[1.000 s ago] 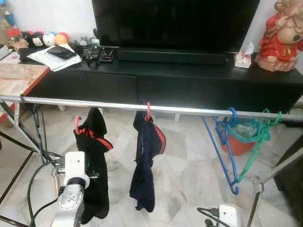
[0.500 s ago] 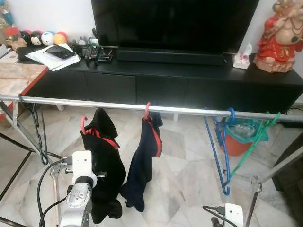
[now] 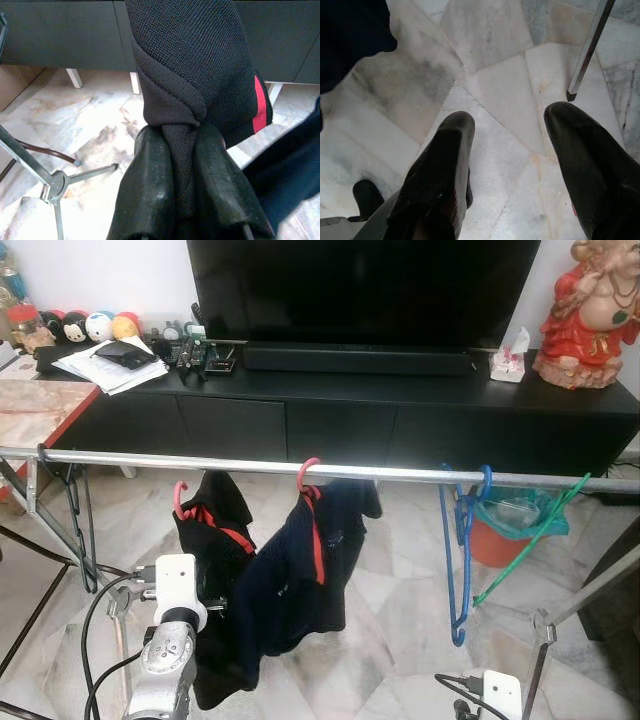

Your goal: Hang hanger

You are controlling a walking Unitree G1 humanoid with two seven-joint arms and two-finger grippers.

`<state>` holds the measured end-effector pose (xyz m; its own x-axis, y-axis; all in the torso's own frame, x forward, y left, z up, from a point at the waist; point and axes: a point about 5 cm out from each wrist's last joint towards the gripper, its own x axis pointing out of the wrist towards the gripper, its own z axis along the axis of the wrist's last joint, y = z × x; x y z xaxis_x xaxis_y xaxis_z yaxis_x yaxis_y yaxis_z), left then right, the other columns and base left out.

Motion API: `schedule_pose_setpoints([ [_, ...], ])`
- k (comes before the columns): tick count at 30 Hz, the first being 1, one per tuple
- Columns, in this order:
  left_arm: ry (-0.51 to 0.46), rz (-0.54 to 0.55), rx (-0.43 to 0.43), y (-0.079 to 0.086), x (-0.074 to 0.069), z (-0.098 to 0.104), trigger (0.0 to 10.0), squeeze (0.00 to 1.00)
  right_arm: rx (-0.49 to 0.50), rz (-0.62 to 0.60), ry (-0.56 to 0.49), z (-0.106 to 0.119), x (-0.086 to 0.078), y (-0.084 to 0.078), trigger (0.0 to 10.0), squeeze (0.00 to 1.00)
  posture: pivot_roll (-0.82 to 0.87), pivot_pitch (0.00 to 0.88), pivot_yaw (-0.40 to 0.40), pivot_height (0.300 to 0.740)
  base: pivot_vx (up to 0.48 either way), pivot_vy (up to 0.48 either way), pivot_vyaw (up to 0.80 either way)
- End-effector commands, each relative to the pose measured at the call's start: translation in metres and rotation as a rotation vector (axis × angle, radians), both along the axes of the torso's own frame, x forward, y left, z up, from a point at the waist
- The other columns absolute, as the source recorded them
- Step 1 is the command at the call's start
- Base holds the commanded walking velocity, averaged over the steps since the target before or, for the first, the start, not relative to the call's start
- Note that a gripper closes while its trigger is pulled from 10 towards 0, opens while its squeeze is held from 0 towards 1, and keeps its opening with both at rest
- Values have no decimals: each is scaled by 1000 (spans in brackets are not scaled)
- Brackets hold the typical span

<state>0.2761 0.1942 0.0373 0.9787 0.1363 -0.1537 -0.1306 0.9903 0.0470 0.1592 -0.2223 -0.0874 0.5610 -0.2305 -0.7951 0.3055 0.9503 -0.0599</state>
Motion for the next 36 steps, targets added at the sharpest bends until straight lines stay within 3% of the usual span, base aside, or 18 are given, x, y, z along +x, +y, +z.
schedule_pose_setpoints([
  [1,-12,-10,-6,-3,2,2,10000,0,-19,-4,-1,1,-2,-5,10000,0,-130,0,-1,740,0,0,0],
  [36,-16,2,-20,-5,3,2,10000,0,-25,13,6,2,0,-7,10000,0,-127,0,-11,740,-331,0,-82],
])
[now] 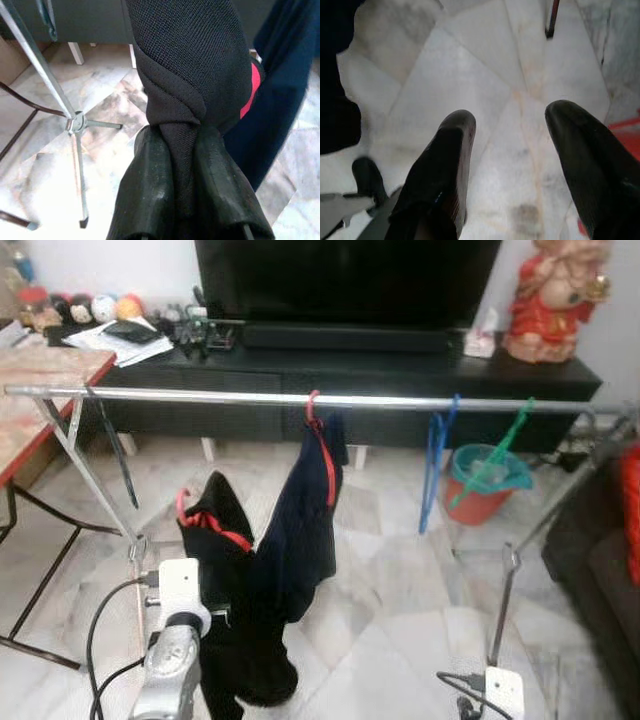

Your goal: Hang hanger

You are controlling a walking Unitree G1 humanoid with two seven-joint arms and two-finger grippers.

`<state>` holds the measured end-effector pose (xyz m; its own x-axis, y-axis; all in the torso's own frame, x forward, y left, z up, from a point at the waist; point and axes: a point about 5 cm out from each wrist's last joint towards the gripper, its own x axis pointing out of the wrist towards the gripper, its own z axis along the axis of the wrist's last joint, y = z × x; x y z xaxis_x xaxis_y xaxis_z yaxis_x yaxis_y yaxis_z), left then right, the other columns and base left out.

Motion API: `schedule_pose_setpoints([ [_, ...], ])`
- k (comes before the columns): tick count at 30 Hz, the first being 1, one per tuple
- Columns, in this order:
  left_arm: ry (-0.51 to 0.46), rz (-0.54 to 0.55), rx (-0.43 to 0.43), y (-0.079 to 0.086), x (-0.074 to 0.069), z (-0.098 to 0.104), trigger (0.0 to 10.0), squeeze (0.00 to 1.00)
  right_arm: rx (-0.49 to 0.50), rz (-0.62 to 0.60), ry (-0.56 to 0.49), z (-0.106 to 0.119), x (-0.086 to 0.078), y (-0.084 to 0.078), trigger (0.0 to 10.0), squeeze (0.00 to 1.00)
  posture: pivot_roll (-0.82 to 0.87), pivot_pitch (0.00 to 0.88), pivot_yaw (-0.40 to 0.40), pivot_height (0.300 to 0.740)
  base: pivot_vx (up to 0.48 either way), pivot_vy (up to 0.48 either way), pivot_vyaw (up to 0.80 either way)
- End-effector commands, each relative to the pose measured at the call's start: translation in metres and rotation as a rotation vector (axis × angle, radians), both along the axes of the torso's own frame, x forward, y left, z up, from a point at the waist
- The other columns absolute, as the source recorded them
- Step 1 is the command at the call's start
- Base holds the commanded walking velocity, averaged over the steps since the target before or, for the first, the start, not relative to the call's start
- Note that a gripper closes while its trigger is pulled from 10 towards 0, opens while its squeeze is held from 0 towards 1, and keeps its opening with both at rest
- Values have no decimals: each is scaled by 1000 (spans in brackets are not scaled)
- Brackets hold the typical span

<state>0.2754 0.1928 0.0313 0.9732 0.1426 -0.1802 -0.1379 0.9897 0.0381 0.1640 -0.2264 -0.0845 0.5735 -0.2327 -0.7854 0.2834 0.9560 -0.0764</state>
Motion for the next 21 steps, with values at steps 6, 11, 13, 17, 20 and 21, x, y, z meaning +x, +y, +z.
schedule_pose_setpoints([
  [6,-40,0,-8,-3,3,7,10000,0,-6,-12,14,-1,-4,-3,10000,0,-125,0,-12,740,-338,0,0],
  [11,-36,-1,-6,-1,1,7,10000,0,-5,-12,11,-1,-4,-3,10000,0,-121,0,-11,740,-338,0,0],
  [13,-35,-3,-6,-1,1,7,10000,0,-4,-11,9,-1,-3,-3,10000,0,-121,0,-9,740,-337,0,0],
  [17,-34,-13,-7,-1,2,8,10000,0,-2,-15,-1,-1,-3,-2,10000,0,-119,0,-7,740,-340,0,0],
  [20,-31,-29,-11,-1,3,9,10000,0,-2,-14,-13,0,-2,-2,10000,0,-118,0,-4,740,-336,0,0],
  [21,-31,-44,-13,-2,4,10,10000,0,-2,0,-10,0,-1,-1,10000,0,-119,0,-1,740,-330,0,0],
])
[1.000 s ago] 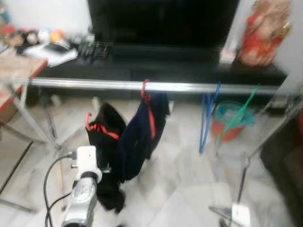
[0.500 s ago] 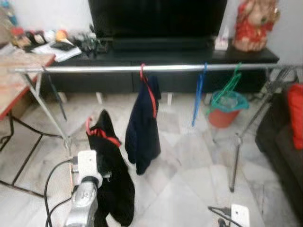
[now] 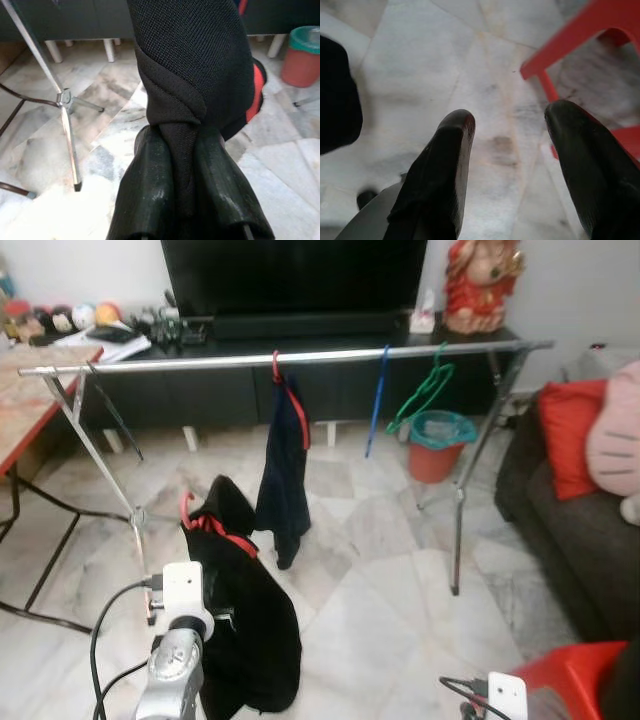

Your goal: Hang hanger

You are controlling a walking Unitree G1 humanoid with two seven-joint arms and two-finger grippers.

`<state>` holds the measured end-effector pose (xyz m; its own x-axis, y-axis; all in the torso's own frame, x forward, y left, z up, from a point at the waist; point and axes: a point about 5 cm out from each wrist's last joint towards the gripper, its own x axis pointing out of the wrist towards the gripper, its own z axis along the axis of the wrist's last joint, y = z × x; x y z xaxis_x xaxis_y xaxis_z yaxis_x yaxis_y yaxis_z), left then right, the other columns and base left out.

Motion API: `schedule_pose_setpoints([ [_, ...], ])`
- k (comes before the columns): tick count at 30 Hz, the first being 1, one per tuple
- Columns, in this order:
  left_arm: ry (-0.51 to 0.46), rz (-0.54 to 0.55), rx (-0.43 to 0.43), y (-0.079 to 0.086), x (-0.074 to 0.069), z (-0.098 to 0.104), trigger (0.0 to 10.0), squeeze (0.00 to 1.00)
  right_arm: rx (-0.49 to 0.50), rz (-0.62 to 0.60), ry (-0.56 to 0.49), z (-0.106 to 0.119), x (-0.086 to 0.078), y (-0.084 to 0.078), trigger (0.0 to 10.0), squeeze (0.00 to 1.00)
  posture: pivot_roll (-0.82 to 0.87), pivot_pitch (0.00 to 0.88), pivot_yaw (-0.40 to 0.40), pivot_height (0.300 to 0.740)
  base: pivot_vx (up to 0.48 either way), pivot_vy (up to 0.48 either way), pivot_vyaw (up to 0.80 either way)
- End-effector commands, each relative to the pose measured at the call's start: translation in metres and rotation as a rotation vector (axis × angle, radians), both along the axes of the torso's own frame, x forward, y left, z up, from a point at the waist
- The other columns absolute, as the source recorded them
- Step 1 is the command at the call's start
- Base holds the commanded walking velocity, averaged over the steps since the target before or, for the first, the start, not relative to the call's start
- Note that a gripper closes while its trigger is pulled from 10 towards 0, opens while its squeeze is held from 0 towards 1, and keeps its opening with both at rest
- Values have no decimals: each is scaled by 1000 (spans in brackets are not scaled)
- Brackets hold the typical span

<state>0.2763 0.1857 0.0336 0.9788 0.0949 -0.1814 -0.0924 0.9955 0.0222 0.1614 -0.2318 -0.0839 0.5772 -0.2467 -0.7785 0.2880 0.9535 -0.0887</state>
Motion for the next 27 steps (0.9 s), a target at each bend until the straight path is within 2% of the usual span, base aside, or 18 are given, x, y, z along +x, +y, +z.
schedule_pose_setpoints([
  [1,-31,-1,2,4,3,8,10000,0,12,10,-3,0,2,5,10000,0,-118,0,0,740,-326,0,0],
  [6,-29,-27,2,3,3,10,10000,0,24,38,-19,0,3,7,10000,0,-118,0,7,740,-215,0,0],
  [8,-11,-106,20,-2,3,9,10000,0,29,57,-19,0,4,8,10000,0,-116,0,8,740,0,0,0],
  [9,-11,-106,20,-2,3,9,10000,0,29,57,-19,0,4,8,10000,0,-116,0,8,740,0,0,0],
  [10,20,-196,23,-8,4,8,10000,0,22,119,-25,1,6,9,10000,0,-111,0,8,740,0,0,0],
  [12,37,-243,18,-11,6,9,10000,0,-2,174,-30,3,8,9,10000,0,-111,0,9,740,0,0,0],
  [17,47,-334,4,-18,10,15,10000,0,-3,157,-71,5,10,10,10000,0,-109,0,12,740,0,0,0],
  [19,75,-449,15,-23,10,18,10000,0,1,199,-102,7,13,12,10000,0,-111,0,17,740,0,0,0],
  [20,75,-449,15,-23,10,18,10000,0,1,199,-102,7,13,12,10000,0,-111,0,17,740,0,0,0],
  [21,103,-564,38,-28,8,20,10000,0,-7,275,-120,9,16,14,10000,0,-113,0,19,740,0,0,0],
  [24,120,-665,66,-31,7,23,10000,0,-20,361,-133,11,19,17,10000,0,-117,0,23,740,0,0,0],
  [26,115,-708,73,-32,7,28,10000,0,-32,417,-215,26,45,20,10000,0,-119,0,27,740,0,0,0],
  [27,102,-730,68,-33,10,34,10000,0,-36,461,-317,46,76,23,10000,0,-120,0,29,740,0,0,0],
])
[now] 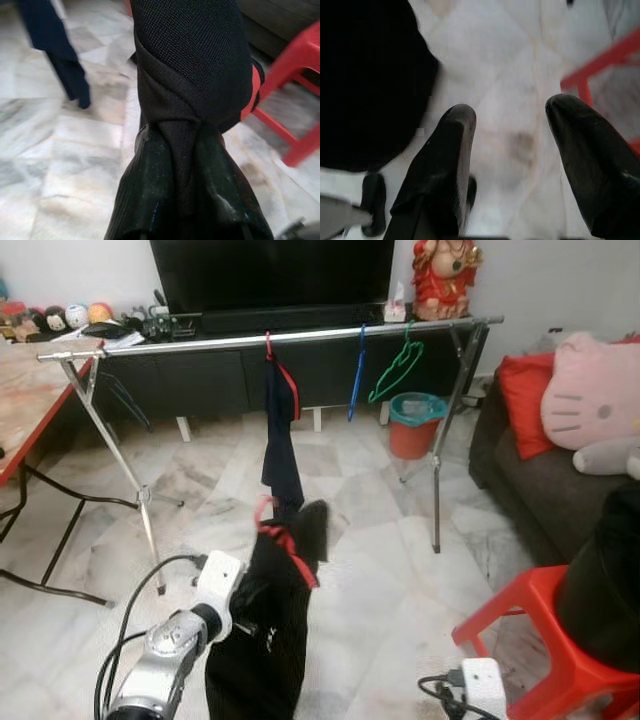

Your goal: Hang hanger

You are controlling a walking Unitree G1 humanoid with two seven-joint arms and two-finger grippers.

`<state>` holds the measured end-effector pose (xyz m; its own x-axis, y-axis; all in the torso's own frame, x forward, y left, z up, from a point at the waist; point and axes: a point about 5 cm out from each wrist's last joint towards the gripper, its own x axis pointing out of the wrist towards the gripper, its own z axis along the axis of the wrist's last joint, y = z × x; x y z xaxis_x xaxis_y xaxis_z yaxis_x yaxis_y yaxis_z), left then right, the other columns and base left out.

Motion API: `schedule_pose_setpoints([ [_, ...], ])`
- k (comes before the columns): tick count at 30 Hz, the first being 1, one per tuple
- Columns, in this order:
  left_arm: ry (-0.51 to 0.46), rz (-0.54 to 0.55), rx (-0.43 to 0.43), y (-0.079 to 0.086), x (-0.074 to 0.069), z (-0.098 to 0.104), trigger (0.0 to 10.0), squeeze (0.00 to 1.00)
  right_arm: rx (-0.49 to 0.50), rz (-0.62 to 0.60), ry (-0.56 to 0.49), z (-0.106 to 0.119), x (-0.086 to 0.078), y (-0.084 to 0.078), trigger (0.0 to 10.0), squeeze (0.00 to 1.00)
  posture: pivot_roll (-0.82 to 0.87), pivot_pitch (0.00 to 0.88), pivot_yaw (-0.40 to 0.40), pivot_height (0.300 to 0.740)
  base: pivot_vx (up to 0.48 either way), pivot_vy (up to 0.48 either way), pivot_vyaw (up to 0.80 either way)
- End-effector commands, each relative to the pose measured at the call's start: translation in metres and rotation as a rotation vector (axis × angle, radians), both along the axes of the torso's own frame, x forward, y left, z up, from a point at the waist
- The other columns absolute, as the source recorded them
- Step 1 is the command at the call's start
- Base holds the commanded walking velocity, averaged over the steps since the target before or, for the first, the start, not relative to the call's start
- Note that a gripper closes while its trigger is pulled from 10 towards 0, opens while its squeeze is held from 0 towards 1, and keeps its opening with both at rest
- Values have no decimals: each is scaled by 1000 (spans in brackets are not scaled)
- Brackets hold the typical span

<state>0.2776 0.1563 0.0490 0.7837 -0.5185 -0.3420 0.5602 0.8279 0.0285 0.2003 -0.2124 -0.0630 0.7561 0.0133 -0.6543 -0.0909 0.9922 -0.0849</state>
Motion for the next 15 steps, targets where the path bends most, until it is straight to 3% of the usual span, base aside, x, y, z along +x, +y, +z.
schedule_pose_setpoints([
  [1,-79,-84,-20,-6,12,28,10000,0,11,115,-232,46,60,8,10000,0,-121,0,31,740,0,0,0],
  [3,-98,-142,-39,-11,16,41,10000,0,19,184,-340,69,79,13,10000,0,-121,0,34,740,0,0,0],
  [5,-106,-207,-62,-17,18,54,10000,0,17,223,-406,80,83,15,10000,0,-127,0,38,740,0,0,0],
  [10,-116,-282,-85,-25,22,67,10000,0,59,262,-478,93,85,20,10000,0,-138,0,48,740,0,0,0],
  [11,-122,-323,-100,-31,24,76,10000,0,106,274,-506,100,85,22,10000,0,-139,0,51,740,0,0,0],
  [13,-123,-335,-107,-32,26,79,10000,0,121,280,-510,103,84,22,10000,0,-140,0,51,740,0,0,0],
  [15,-124,-357,-124,-36,30,88,10000,0,134,361,-467,105,78,23,10000,0,-145,0,51,740,0,0,0],
])
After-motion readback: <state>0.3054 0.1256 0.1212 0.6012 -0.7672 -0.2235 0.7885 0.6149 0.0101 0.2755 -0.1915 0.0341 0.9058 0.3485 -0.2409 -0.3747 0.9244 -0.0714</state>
